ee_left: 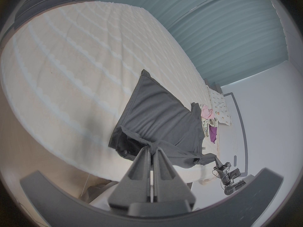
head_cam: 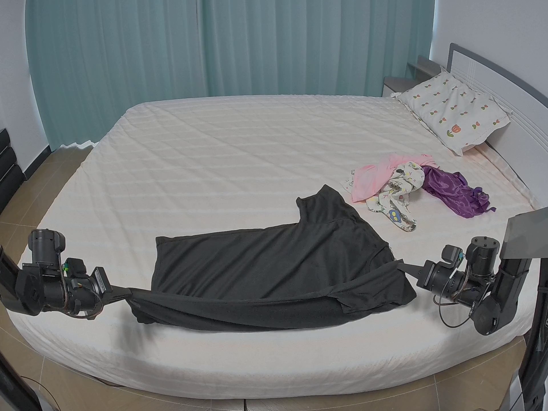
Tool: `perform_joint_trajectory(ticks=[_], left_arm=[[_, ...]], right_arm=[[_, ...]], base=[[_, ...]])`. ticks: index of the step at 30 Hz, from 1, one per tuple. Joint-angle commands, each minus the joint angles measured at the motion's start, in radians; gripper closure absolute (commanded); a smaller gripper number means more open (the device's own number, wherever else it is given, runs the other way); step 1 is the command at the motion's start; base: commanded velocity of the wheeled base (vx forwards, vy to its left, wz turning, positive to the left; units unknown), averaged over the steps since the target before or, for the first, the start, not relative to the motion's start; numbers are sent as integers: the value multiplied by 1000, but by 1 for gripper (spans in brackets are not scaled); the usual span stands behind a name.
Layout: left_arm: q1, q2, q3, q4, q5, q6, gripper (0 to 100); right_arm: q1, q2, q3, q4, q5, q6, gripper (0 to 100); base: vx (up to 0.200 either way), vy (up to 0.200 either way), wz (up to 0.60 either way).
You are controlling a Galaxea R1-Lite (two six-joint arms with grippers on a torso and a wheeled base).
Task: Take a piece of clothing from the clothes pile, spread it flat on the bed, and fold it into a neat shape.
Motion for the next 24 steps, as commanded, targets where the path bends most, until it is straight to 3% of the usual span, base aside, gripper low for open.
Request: perform_joint_trajectory(ticks=[1,11,24], left_arm=[[11,-108,71,11,-1,2,100],[11,-124,94,15,3,1,100],[10,100,-43,11,40,-3,100]], right_arm=[[-5,-102,88,-20,6,5,100],[-19,-133,98,-20,5,7,100],[-28,-41,-13,-15,3,38,100]], base=[[0,0,0],[0,0,0],[0,0,0]])
